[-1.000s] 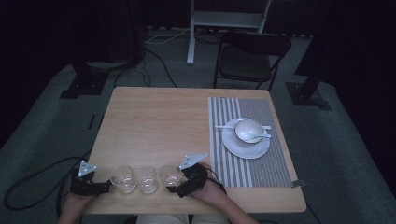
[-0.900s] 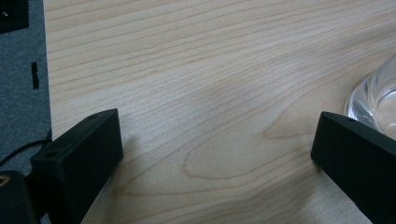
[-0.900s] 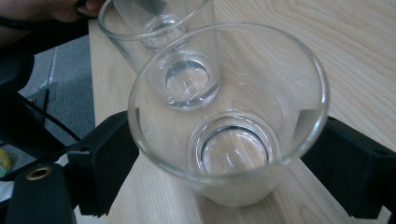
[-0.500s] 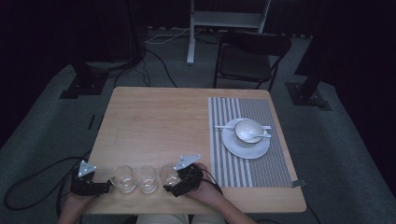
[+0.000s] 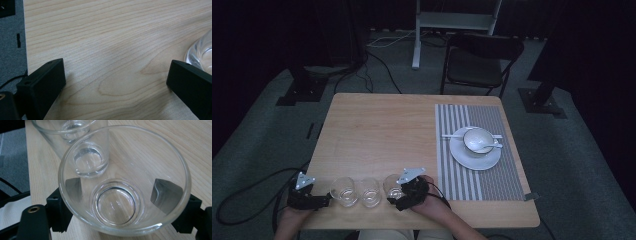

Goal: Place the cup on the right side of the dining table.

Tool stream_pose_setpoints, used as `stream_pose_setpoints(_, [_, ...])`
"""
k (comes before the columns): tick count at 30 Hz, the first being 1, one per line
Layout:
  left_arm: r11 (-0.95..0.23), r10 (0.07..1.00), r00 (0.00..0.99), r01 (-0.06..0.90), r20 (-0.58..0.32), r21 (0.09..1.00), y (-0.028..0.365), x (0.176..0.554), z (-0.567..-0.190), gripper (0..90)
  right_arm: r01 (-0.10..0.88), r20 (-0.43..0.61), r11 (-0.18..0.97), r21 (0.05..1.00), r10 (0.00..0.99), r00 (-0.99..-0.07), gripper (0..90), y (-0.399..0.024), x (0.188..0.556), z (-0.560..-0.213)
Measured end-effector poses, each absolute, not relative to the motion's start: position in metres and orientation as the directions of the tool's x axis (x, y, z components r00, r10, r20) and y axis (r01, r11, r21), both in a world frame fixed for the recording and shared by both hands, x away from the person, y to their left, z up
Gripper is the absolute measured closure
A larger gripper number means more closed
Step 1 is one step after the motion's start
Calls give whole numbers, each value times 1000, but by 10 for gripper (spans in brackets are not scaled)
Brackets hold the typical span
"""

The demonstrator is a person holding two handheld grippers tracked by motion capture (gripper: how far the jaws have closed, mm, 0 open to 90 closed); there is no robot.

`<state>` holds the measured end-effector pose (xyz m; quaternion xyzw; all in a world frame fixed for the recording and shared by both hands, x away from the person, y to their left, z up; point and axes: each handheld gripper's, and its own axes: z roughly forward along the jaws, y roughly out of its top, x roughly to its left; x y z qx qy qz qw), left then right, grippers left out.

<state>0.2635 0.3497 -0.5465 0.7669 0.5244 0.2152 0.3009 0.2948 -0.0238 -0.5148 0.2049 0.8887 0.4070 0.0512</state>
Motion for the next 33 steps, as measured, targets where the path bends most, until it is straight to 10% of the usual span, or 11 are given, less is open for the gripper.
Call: stream_pose_setpoints(33, [-267,934,358,673,12,690,350,264,-547,25,296,14,566,770,449,-893,205,-41,310,-472])
